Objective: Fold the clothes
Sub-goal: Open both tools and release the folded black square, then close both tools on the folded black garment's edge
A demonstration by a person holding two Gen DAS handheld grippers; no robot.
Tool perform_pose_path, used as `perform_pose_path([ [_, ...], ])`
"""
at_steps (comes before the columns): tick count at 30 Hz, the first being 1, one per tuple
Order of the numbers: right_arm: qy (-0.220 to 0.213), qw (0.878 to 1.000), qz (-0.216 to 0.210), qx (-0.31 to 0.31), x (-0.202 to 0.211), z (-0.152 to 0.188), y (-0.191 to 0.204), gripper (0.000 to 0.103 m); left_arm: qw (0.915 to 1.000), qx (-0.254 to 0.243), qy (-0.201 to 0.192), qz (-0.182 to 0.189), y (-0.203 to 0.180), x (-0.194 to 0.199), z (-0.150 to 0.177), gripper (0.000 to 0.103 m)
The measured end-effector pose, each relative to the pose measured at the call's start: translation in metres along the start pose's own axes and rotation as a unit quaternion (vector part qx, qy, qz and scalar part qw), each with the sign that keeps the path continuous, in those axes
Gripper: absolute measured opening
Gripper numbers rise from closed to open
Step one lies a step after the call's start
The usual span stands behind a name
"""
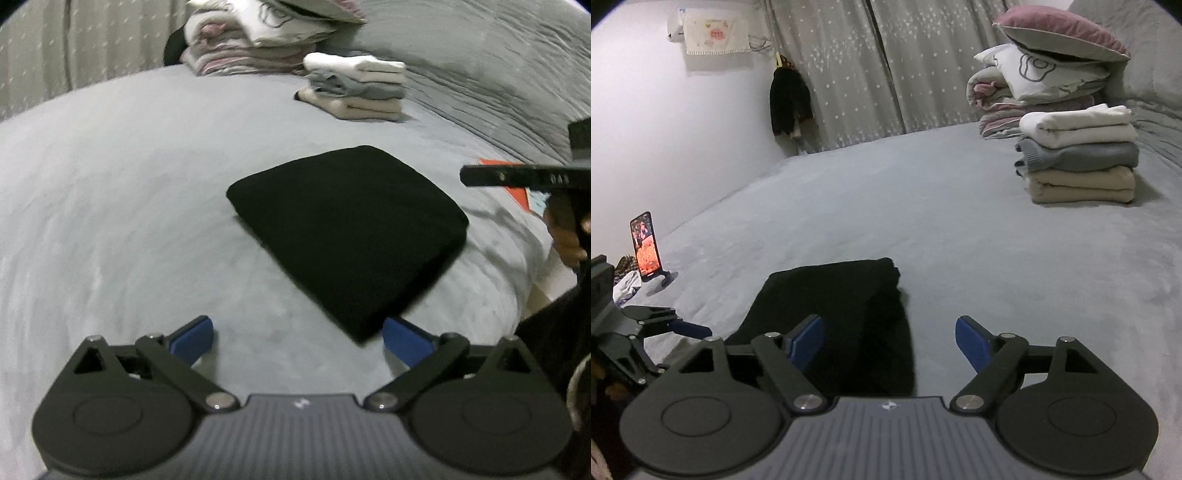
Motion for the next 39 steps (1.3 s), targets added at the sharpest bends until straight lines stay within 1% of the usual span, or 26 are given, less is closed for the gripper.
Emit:
perform_pose_path([
  [2, 0.007, 1.0, 0.003, 0.004, -0.006, -0.001, 0.005, 0.081, 0.9999, 0.008, 0.008, -0.005, 0.001, -0.001, -0.002, 0.103],
  [8, 0.039, 0.999, 0.013, -0.006, -0.022, 0.002, 0.008, 0.083, 0.9994, -0.007, 0.03, -0.016, -0.005, -0.006, -0.003, 0.103],
  [12, 0.052, 0.998, 0.019, -0.021, -0.03, 0.001, 0.008, 0.083, 0.9991, -0.001, 0.038, -0.019, -0.004, -0.007, -0.006, 0.103],
  [16, 0.072, 0.996, 0.028, -0.053, -0.037, 0.001, 0.003, 0.083, 0.9988, 0.008, 0.045, -0.02, -0.005, -0.009, -0.009, 0.103],
  [21, 0.088, 0.99, 0.024, -0.108, -0.043, 0.002, -0.004, 0.083, 0.9985, 0.026, 0.048, -0.004, -0.003, -0.012, -0.015, 0.103],
  [25, 0.09, 0.982, 0.011, -0.165, -0.044, 0.001, -0.012, 0.083, 0.9957, 0.076, 0.045, 0.028, 0.009, -0.013, -0.022, 0.103],
  [27, 0.086, 0.975, 0.003, -0.203, -0.042, 0.0, -0.019, 0.083, 0.9914, 0.116, 0.044, 0.042, 0.019, -0.014, -0.025, 0.103],
  [30, 0.076, 0.963, -0.008, -0.259, -0.04, -0.002, -0.029, 0.083, 0.981, 0.178, 0.041, 0.065, 0.034, -0.015, -0.027, 0.103],
  [33, 0.074, 0.948, -0.009, -0.311, -0.037, -0.001, -0.041, 0.083, 0.9673, 0.236, 0.037, 0.086, 0.048, -0.017, -0.028, 0.103],
  [36, 0.079, 0.935, -0.003, -0.347, -0.035, 0.003, -0.051, 0.083, 0.9529, 0.283, 0.029, 0.105, 0.061, -0.021, -0.028, 0.103],
  [39, 0.077, 0.923, -0.017, -0.376, -0.034, 0.004, -0.056, 0.083, 0.9388, 0.322, 0.022, 0.121, 0.072, -0.026, -0.028, 0.103],
])
Point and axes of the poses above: each gripper's, at about its wrist camera, not at the fingertips, and x roughly against the way its jaws point, y to its left, z to its underside, the point moved 5 cm from there along -x, roughly the way its jaws point, and after that the axes turned 4 degrees about -y, right-handed, at the moved point
